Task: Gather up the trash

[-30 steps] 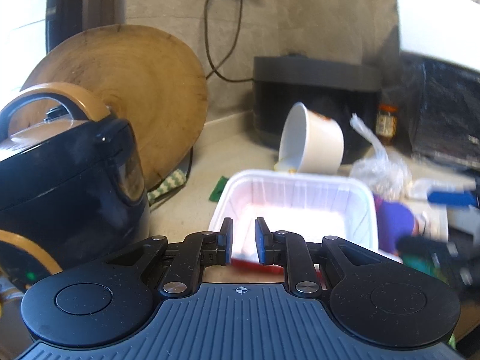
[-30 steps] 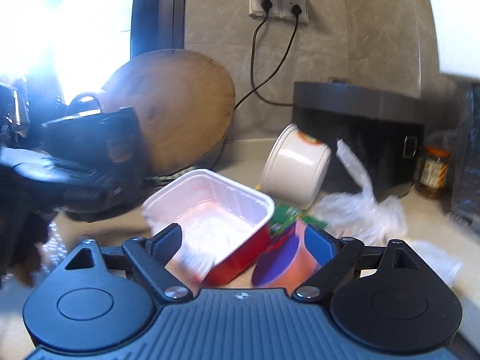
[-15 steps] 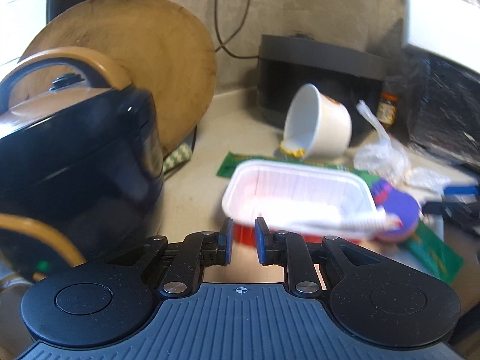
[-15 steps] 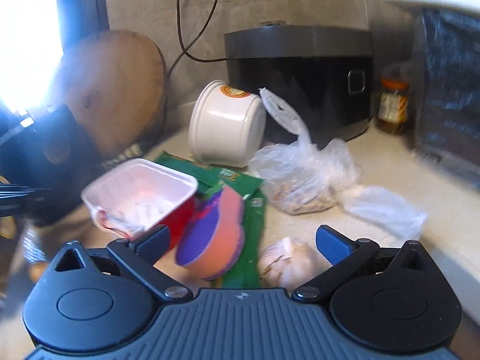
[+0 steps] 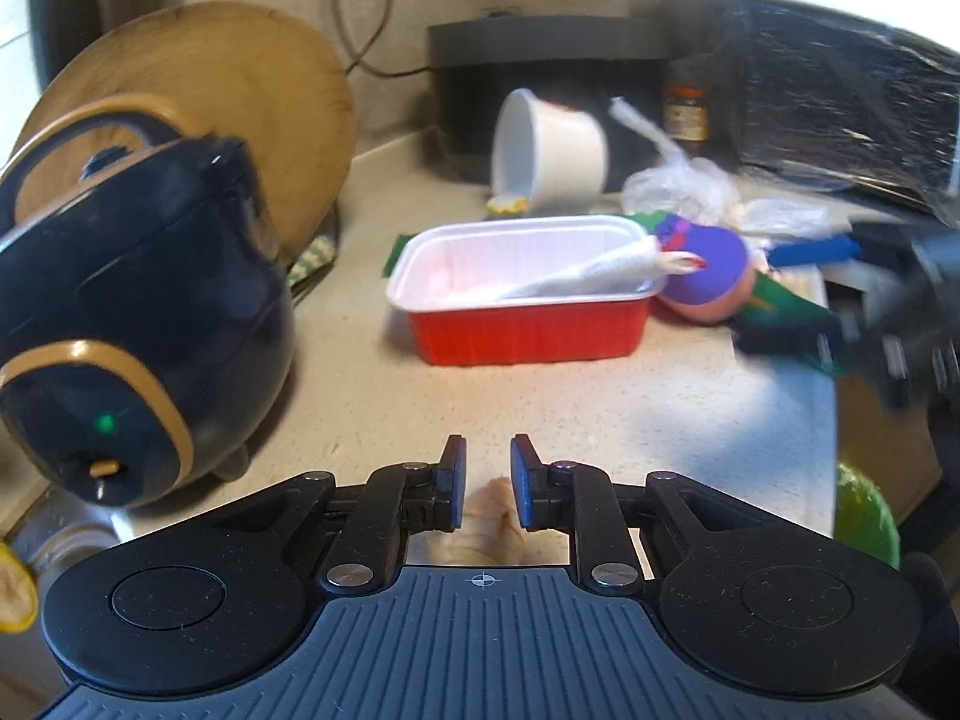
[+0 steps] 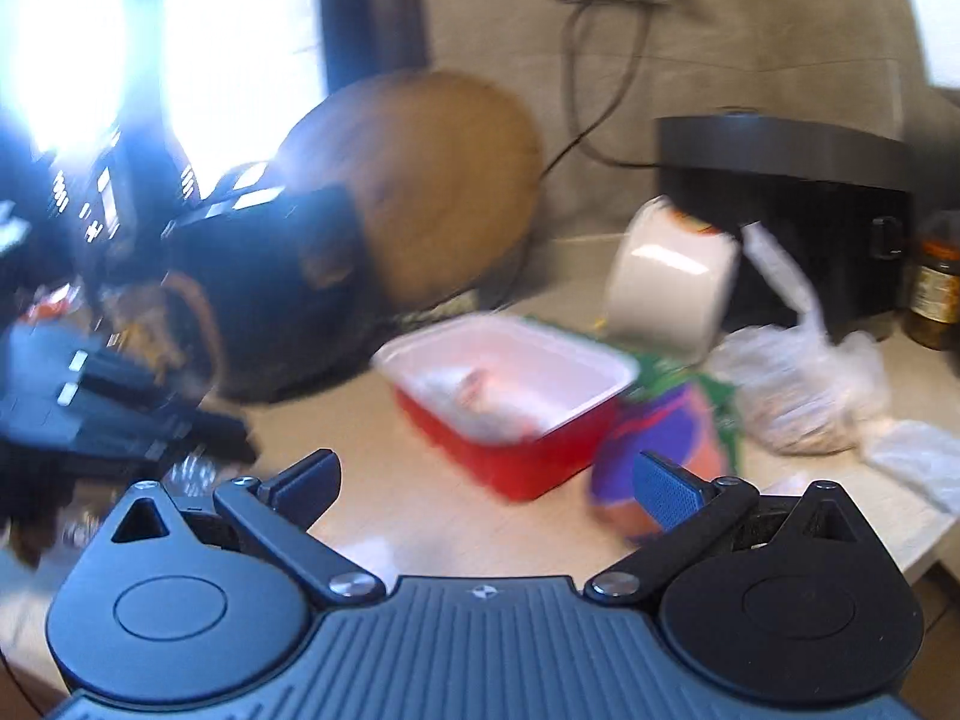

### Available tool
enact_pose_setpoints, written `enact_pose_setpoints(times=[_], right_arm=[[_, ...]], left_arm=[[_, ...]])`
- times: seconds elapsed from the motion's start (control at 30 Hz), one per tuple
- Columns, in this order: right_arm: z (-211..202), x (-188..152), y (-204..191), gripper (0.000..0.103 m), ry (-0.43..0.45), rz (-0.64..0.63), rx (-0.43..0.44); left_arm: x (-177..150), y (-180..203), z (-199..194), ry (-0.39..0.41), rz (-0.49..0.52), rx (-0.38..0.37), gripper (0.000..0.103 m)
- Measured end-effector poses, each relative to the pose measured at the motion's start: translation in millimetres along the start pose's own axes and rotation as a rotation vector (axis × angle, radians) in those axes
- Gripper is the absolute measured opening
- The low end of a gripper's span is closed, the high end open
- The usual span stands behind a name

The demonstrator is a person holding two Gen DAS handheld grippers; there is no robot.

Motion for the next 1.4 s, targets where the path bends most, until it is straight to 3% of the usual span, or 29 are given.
enact_pose_setpoints(times=[0.23, 0.47, 0.57, 0.63, 0.7, 0.87, 0.93, 1.07, 1.23, 1.3, 1.4], right_arm=[[24, -36, -33, 0.103, -0.108, -0.107, -0.036], [31, -45, -38, 0.103, -0.158, -0.091, -0.013], [29, -45, -37, 0.103, -0.181, -0.090, -0.012], [29, -46, -37, 0.103, -0.195, -0.089, -0.008], [29, -45, -37, 0.103, -0.209, -0.087, -0.007], [29, -45, -37, 0.103, -0.214, -0.086, -0.017], [28, -46, -43, 0.103, -0.200, -0.109, 0.021], [25, -47, -56, 0.103, -0.173, -0.136, 0.058], [10, -40, -65, 0.098, -0.143, -0.133, 0.102], [-2, -30, -58, 0.098, -0.093, -0.142, 0.068], [-17, -11, -37, 0.095, -0.022, -0.131, -0.009]], left_arm=[[-3, -39, -3, 0.008, -0.170, 0.084, 0.022], [-14, -45, -1, -0.022, -0.249, 0.041, 0.020], [-17, -36, -2, -0.036, -0.234, 0.004, 0.020], [-18, -26, -5, -0.041, -0.211, -0.025, 0.028], [-18, -16, -7, -0.035, -0.189, -0.051, 0.029], [-11, 9, -9, -0.059, -0.219, -0.229, 0.028], [5, 10, -9, -0.013, -0.204, -0.198, 0.028], [61, -6, 9, 0.117, -0.149, -0.039, 0.028], [105, -26, 84, 0.067, -0.120, 0.115, 0.028], [111, -31, 101, 0.073, -0.045, 0.192, 0.028], [115, -28, 127, 0.039, 0.012, 0.223, 0.029]])
Point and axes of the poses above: each gripper's, at about its wrist camera, not at the fingertips, and z roughly the way its jaws point, y to its right, x to its top, the point moved 10 cm from there along z, roughly the way its jaws point, and after that the axes turned 7 degrees about -z, right-handed, at the moved point
